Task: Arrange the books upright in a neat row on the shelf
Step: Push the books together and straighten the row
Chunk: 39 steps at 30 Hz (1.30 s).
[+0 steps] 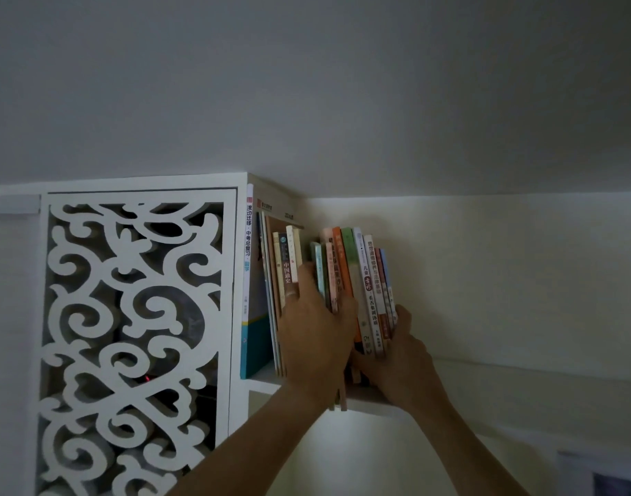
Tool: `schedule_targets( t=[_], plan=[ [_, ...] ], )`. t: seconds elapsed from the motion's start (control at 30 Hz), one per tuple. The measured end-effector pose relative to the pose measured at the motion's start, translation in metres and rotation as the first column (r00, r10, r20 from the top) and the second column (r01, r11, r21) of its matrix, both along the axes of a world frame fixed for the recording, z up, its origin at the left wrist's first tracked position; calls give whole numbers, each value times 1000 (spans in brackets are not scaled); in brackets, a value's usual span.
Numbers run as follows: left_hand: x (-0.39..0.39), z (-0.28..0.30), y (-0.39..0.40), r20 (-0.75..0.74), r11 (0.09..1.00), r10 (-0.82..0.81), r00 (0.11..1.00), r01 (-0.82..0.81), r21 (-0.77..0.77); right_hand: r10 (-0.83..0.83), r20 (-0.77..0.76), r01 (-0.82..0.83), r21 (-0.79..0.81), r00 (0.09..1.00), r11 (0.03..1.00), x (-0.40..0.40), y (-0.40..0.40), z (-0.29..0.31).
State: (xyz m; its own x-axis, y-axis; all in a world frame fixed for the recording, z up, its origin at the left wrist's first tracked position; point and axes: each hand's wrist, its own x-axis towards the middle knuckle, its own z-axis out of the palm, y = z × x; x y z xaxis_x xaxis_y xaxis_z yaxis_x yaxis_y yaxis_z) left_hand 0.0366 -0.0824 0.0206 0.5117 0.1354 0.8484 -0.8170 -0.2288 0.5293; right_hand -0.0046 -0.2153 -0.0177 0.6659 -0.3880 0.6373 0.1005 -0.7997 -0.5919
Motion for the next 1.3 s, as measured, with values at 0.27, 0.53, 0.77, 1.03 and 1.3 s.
schedule_targets(
  t=[0.27,0.53,0.77,1.03,1.3],
  plan=[
    [-2,1,7,-146,996,6,989,7,84,66,-44,-69,-70,997,995,-4,-3,0],
    [-37,-2,34,-100,1000,9,995,-9,5,2,-38,-3,-18,999,1000,6,-1,-7],
    [-89,26,70,91,994,-13,996,22,-103,58,44,-50,-158,997,986,-7,14,-8],
    [-97,26,46,94,984,-110,990,121,-127,138,512,-70,-150,848,986,-61,47,-5],
    [-100,2,-12,204,981,-173,964,186,-46,256,397,-27,-500,881,866,-86,6,-19]
  ],
)
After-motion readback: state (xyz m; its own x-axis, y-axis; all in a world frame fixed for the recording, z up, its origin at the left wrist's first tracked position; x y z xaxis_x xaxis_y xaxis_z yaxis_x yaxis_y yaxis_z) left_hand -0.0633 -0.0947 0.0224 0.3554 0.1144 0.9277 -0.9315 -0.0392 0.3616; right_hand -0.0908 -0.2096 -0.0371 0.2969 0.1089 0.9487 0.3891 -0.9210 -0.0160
